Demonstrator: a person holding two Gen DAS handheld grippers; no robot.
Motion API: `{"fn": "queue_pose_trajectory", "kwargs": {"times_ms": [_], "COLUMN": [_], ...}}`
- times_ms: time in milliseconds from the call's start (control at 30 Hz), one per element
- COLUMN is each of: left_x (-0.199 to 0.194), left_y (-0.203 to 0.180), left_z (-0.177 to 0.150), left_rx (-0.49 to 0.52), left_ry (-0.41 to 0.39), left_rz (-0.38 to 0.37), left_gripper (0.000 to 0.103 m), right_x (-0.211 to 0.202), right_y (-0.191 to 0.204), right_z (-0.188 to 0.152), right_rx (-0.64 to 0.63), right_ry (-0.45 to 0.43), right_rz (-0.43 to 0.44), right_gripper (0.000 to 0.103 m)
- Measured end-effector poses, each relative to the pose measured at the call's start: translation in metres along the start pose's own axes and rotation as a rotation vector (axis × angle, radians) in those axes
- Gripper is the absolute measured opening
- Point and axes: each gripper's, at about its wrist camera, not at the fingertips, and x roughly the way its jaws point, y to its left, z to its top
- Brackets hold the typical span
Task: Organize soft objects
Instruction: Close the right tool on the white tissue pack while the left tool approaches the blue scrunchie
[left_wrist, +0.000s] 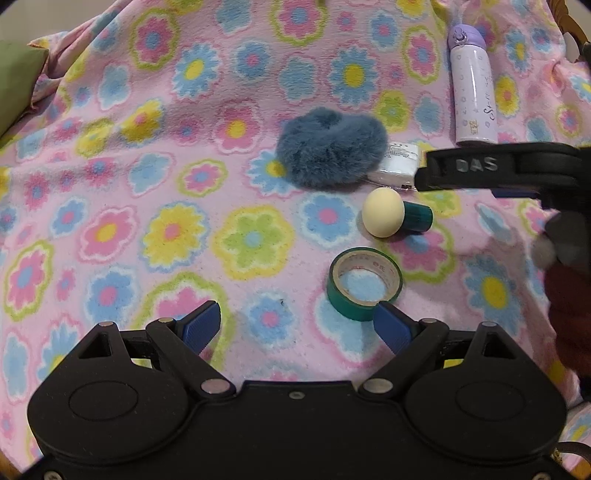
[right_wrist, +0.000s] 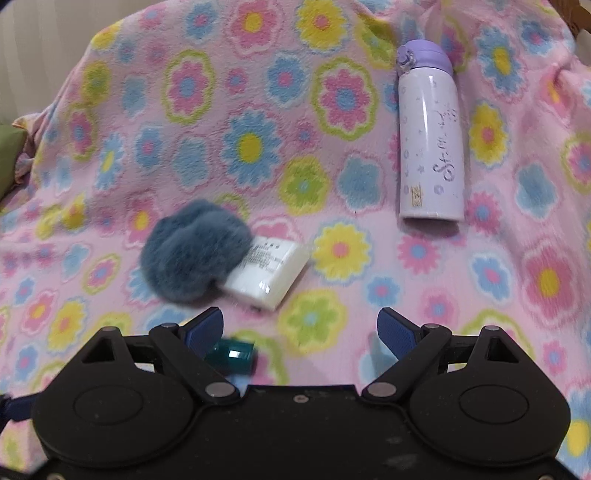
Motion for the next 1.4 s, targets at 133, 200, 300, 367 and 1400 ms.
{"fn": "queue_pose_trajectory", "kwargs": {"times_ms": [133, 200, 300, 367, 1400], "left_x": [0.000, 0.001, 0.001, 0.000, -0.015], "left_y": [0.000, 0.001, 0.001, 0.000, 0.002], "left_z": [-0.001, 0.000, 0.000, 0.000, 0.014], "left_rx": [0.006, 0.002, -0.002, 0.000, 0.029], "left_ry": [-0.002, 0.000, 0.000, 0.001, -0.050], "left_rz": [0.000, 0.000, -0.001, -0.002, 0.019], "left_gripper": [0.088, 0.088, 0.088, 0.088, 0.088], "right_x": [0.018, 0.024, 0.030, 0.033, 0.042], "right_y": [0.002, 0.005, 0.010, 0.015, -0.017], "right_z": [0.011, 0.015, 0.020, 0.022, 0.017], "right_rx": [-0.013, -0.023, -0.040, -0.061, -0.014], "right_ry": [0.005, 0.004, 0.003, -0.001, 0.016], "right_rz": [0.001, 0.002, 0.010, 0.015, -0.061], "right_gripper": [0.090, 0.090, 0.090, 0.090, 0.064]}}
